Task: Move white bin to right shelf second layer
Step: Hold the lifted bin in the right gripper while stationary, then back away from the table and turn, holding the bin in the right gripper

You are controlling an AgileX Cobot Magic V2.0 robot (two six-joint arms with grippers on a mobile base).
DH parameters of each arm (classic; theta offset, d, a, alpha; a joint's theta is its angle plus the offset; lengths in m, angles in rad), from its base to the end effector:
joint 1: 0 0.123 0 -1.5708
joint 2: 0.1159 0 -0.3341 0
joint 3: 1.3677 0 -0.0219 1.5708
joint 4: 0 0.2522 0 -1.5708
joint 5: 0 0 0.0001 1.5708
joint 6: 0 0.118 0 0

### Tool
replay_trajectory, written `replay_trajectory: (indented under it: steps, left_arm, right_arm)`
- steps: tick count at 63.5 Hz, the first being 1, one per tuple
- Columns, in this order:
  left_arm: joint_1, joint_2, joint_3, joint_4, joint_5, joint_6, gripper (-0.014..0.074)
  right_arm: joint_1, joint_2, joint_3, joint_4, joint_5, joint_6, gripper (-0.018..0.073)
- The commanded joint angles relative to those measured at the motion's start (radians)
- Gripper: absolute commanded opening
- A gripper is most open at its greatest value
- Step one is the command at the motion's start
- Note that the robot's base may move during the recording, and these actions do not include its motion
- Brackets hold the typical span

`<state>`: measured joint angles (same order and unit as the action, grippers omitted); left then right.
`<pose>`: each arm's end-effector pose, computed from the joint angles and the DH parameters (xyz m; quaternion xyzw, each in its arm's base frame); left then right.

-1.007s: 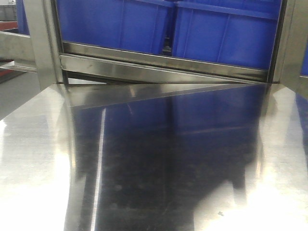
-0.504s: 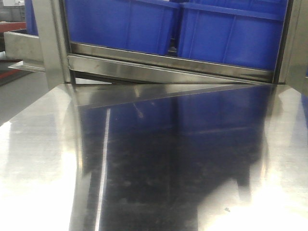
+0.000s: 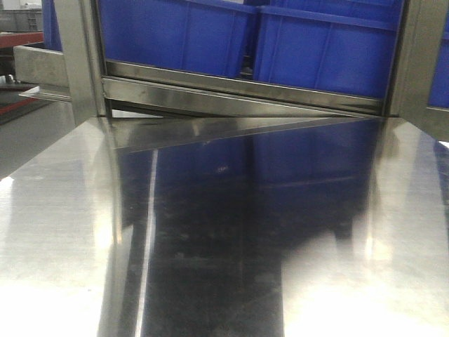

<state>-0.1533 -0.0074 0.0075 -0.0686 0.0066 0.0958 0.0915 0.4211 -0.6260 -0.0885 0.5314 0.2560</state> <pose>0.0344 -0.0054 0.2123 0.0613 0.6753 -0.0465 0.7335 0.0629 0.0005 0.3597 0.0485 0.7844 0.0661 0.6149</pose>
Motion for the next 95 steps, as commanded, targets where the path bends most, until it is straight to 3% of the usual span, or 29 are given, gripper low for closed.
replay_trajectory:
  steps: [1, 95]
  left_arm:
    - [0.001, -0.013, 0.033, -0.005, -0.087, -0.007, 0.0085]
    - [0.001, -0.013, 0.033, -0.005, -0.087, -0.007, 0.0085]
  right_arm:
    - [-0.008, 0.004, -0.029, -0.007, -0.108, -0.002, 0.0057]
    - [-0.008, 0.011, -0.029, -0.007, -0.107, -0.002, 0.0057]
